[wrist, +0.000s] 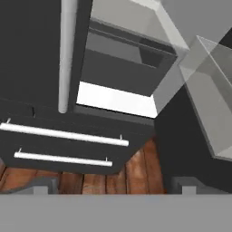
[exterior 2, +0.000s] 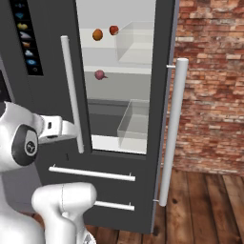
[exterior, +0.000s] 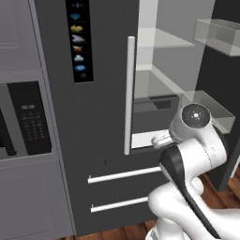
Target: Place the mango in the correct fridge rack based on whether it is a fruit or vegetable. Finally, close the fridge door.
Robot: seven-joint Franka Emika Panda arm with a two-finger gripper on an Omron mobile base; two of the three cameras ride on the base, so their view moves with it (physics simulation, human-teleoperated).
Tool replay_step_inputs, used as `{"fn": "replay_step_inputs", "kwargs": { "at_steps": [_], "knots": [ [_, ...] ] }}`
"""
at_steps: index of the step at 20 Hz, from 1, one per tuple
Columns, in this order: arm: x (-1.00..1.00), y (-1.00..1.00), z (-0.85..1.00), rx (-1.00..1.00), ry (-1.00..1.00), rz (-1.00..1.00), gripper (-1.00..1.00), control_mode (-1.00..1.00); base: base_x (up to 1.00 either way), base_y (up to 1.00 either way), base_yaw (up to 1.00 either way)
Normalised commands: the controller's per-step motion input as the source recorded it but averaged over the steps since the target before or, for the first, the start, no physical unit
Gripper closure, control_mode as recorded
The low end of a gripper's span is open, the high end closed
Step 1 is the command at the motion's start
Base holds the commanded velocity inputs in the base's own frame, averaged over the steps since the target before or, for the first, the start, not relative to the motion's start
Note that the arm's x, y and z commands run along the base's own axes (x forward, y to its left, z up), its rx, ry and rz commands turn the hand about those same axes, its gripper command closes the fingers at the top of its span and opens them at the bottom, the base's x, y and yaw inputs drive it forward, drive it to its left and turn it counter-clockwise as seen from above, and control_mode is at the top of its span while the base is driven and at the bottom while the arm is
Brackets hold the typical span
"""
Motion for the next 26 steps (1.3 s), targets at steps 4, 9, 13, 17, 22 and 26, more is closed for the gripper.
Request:
{"fn": "replay_step_inputs", "kwargs": {
  "at_steps": [4,9,13,17,22,26],
  "knots": [
    [-0.76,-1.0,0.01,0.49,-0.15,-0.19,-1.0,-1.0,0.0,0.0,0.0],
    [-0.82,-1.0,0.0,0.44,-0.29,-0.16,-1.0,-1.0,0.0,0.0,0.0],
    [-0.84,-1.0,0.0,0.43,-0.33,-0.18,-1.0,-1.0,0.0,0.0,0.0],
    [-0.51,-1.0,0.0,0.4,-0.29,-0.21,-1.0,-1.0,0.0,0.0,0.0],
    [-0.05,-1.0,-0.03,0.43,-0.22,-0.18,-1.0,-1.0,0.0,0.0,0.0],
    [0.27,-1.0,-0.23,0.46,-0.13,-0.1,-1.0,-1.0,0.0,0.0,0.0]
  ]
}}
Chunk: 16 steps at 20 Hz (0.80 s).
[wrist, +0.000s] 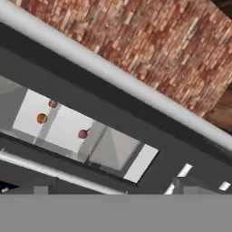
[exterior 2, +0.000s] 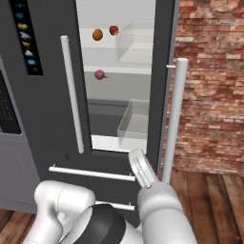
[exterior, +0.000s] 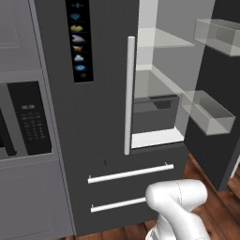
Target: Place the mango in the correct fridge rack based on whether it is a fruit or vegetable. Finally, close the fridge door.
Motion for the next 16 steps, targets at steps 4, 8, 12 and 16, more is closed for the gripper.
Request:
{"fn": "replay_step_inputs", "kwargs": {
  "at_steps": [4,8,12,16],
  "knots": [
    [0.81,-1.0,-0.31,0.42,-0.02,-0.02,-1.0,-1.0,0.0,0.0,0.0],
    [0.98,-1.0,-0.34,0.38,0.0,0.0,-1.0,-1.0,0.0,0.0,0.0],
    [1.0,-0.93,-0.37,0.31,0.0,0.0,-1.0,-1.0,0.0,0.0,0.0],
    [1.0,-0.46,-0.25,0.17,0.09,0.0,-1.0,-1.0,0.0,0.0,0.0]
  ]
}}
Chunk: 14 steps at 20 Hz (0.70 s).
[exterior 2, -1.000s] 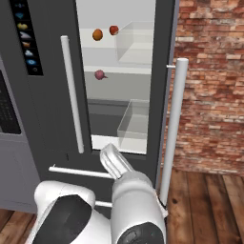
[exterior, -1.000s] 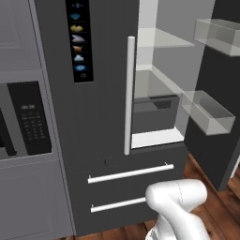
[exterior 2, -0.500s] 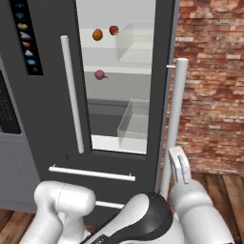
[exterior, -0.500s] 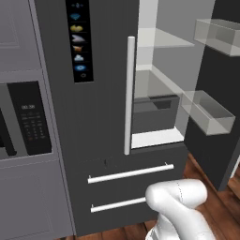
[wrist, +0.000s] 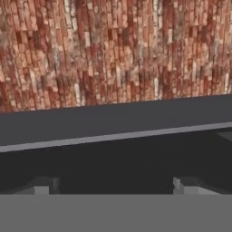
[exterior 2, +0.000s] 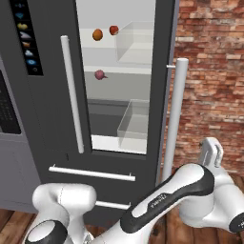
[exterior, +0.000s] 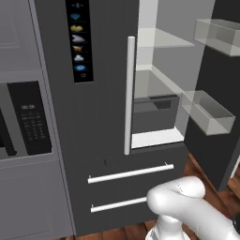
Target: Place the mango in the correct fridge rack based on whether it is a fruit or vegetable. Finally, close the fridge door.
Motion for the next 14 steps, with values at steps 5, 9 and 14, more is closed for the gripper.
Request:
{"fn": "replay_step_inputs", "kwargs": {
  "at_steps": [5,9,14],
  "knots": [
    [1.0,-0.35,-0.26,0.13,0.12,0.05,-1.0,-1.0,0.0,0.0,0.0],
    [0.7,-0.08,-0.26,0.15,0.01,0.15,-1.0,-1.0,0.0,0.0,0.0],
    [0.38,0.19,-0.12,0.07,0.0,0.21,-1.0,-1.0,0.0,0.0,0.0]
  ]
}}
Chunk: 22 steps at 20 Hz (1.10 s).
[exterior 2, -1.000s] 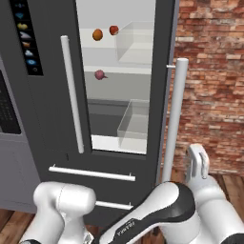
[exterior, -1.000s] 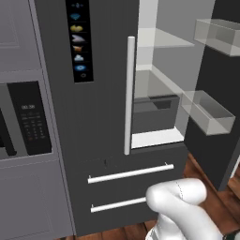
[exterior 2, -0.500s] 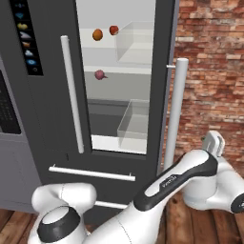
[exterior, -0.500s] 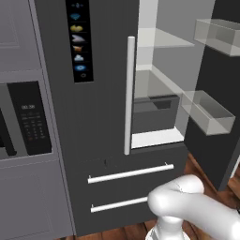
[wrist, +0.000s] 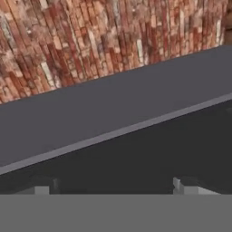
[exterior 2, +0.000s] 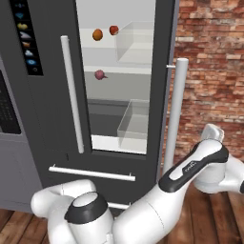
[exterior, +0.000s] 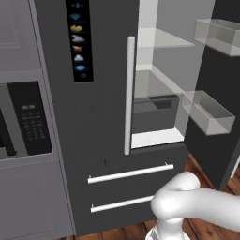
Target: Place the mango in the correct fridge rack based on whether it is a fruit or vegetable. Finally, close the fridge door.
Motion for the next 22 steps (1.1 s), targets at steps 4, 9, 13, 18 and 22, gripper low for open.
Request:
{"fn": "replay_step_inputs", "kwargs": {
  "at_steps": [4,9,13,18,22],
  "knots": [
    [0.1,0.61,0.01,0.01,0.0,0.16,-1.0,-1.0,0.0,0.0,0.0],
    [0.0,0.79,0.09,-0.03,0.0,0.09,-1.0,-1.0,0.0,0.0,0.0],
    [0.0,0.98,0.06,-0.09,0.0,0.07,-1.0,-1.0,0.0,0.0,0.0],
    [0.0,0.95,0.08,-0.07,0.0,0.08,-1.0,-1.0,0.0,0.0,0.0],
    [0.0,0.91,0.02,-0.05,-0.01,0.08,-1.0,-1.0,0.0,0.0,0.0]
  ]
}}
